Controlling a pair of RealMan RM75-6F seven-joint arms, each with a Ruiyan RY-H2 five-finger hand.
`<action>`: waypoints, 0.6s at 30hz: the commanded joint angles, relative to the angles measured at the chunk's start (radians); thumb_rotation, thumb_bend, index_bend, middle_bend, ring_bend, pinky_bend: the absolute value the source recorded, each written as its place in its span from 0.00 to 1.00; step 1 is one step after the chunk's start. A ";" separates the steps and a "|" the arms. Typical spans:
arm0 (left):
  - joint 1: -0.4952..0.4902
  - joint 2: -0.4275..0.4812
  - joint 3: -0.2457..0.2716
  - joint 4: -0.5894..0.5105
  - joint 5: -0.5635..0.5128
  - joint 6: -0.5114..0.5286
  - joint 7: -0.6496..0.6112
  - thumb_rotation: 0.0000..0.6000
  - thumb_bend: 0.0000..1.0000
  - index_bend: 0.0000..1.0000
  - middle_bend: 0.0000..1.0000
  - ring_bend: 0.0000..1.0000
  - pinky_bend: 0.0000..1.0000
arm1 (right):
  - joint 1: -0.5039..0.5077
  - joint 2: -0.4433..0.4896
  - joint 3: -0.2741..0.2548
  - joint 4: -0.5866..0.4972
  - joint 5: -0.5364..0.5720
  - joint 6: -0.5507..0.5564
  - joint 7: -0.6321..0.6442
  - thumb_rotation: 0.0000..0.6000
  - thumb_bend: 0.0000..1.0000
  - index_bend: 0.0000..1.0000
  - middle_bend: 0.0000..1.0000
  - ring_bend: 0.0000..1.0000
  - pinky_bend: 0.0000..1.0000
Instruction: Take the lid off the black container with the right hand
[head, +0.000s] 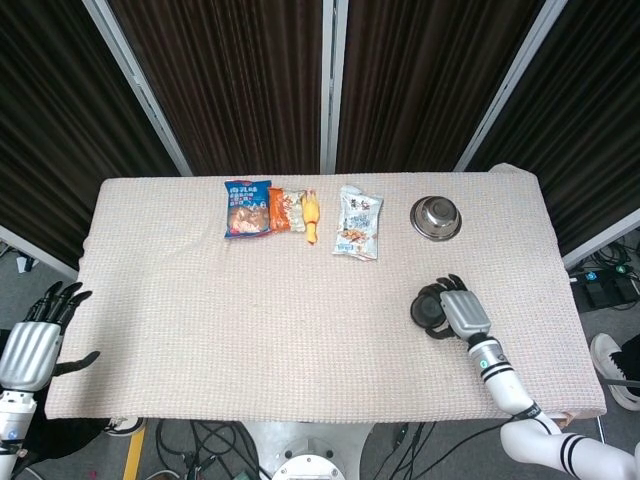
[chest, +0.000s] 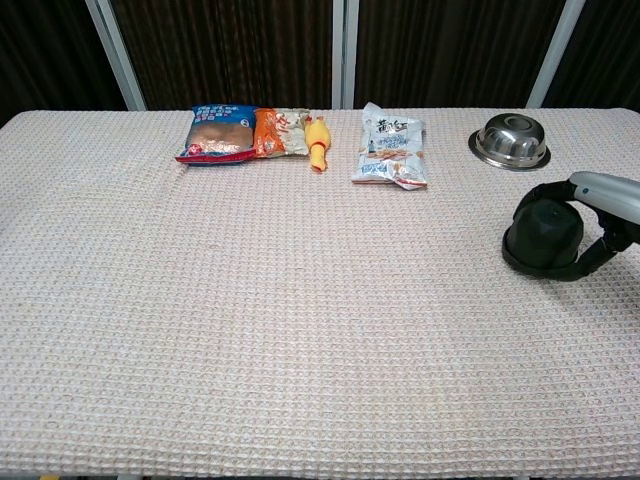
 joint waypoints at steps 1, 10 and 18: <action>0.000 -0.002 0.000 0.002 0.001 0.000 0.000 1.00 0.09 0.15 0.08 0.00 0.17 | 0.003 0.006 -0.008 0.003 -0.013 -0.001 -0.003 1.00 0.09 0.15 0.32 0.02 0.00; 0.002 -0.004 -0.005 -0.001 0.001 0.010 0.006 1.00 0.09 0.15 0.08 0.00 0.17 | -0.007 0.038 -0.015 -0.030 -0.055 0.040 0.013 1.00 0.00 0.02 0.17 0.00 0.00; 0.000 -0.004 -0.005 -0.006 0.003 0.008 0.010 1.00 0.09 0.15 0.08 0.00 0.17 | -0.020 0.059 -0.016 -0.053 -0.044 0.050 0.005 1.00 0.02 0.02 0.19 0.00 0.00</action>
